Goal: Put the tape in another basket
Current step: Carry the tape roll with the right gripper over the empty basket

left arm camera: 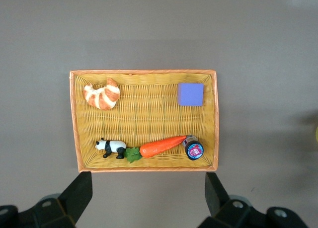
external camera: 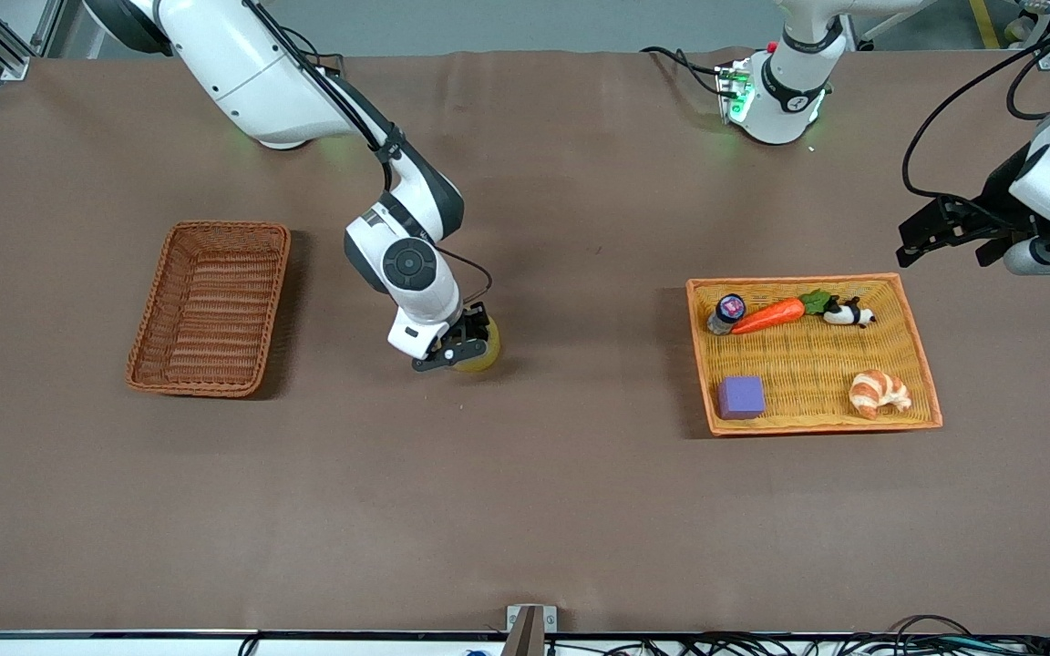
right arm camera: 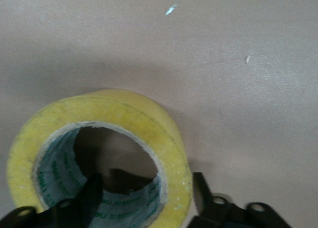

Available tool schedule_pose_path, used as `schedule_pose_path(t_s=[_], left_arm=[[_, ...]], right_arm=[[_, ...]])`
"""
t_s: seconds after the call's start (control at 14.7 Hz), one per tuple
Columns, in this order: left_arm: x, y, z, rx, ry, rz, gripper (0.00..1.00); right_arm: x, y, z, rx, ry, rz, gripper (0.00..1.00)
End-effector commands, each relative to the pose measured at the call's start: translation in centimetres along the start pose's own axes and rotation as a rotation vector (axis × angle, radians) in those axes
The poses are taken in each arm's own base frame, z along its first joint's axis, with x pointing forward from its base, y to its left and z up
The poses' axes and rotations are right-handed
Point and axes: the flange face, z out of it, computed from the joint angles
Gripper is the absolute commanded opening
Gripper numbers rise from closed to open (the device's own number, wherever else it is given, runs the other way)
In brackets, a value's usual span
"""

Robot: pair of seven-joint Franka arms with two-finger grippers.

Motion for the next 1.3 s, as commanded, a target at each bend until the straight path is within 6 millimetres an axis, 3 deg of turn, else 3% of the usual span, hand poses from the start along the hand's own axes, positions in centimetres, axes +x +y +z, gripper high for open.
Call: schedule_pose_path(t_s=[0.0, 0.07, 0.34, 0.41, 0.55, 0.75, 0.82, 0.89, 1.02, 1.16, 1.23], left_arm=[[-0.2, -0.4, -0.1, -0.019, -0.011, 0.069, 1.00], [-0.2, -0.6, 0.0, -0.018, -0.013, 0.100, 1.00], [-0.2, -0.8, 0.0, 0.000, -0.016, 0.036, 1.00], [-0.4, -0.6, -0.1, 0.010, -0.018, 0.022, 1.00], [-0.9, -0.1, -0.1, 0.055, -0.035, -0.006, 1.00], [-1.2, 0.1, -0.3, 0.069, -0.041, -0.010, 0.99], [-1.2, 0.1, -0.2, 0.069, -0.044, -0.010, 0.99], [-1.1, 0.2, -0.4, 0.068, -0.040, -0.005, 0.99], [-1.1, 0.1, -0.6, 0.066, -0.036, 0.007, 1.00], [-1.0, 0.1, -0.7, 0.066, -0.035, 0.010, 1.00], [-1.0, 0.2, -0.8, 0.065, -0.032, 0.013, 0.99]], right_arm=[[-0.2, -0.2, -0.1, -0.012, 0.014, -0.007, 0.24], [-0.1, 0.1, -0.1, -0.014, 0.010, -0.002, 0.04], [0.4, 1.3, -1.0, -0.041, -0.032, 0.040, 0.00], [0.5, 1.6, -2.0, -0.048, -0.038, 0.050, 0.00], [1.4, 4.7, -8.0, -0.070, -0.037, 0.111, 0.00], [0.6, 12.6, -17.6, -0.079, -0.065, 0.173, 0.00], [0.0, 16.0, -20.4, -0.046, -0.080, 0.176, 0.00], [-0.8, 20.8, -22.9, -0.030, -0.086, 0.179, 0.00], [-3.0, 27.6, -24.2, -0.035, -0.115, 0.144, 0.00], [-6.9, 34.9, -23.4, -0.021, -0.135, 0.085, 0.00], [-8.6, 37.2, -22.5, -0.012, -0.134, 0.065, 0.00]])
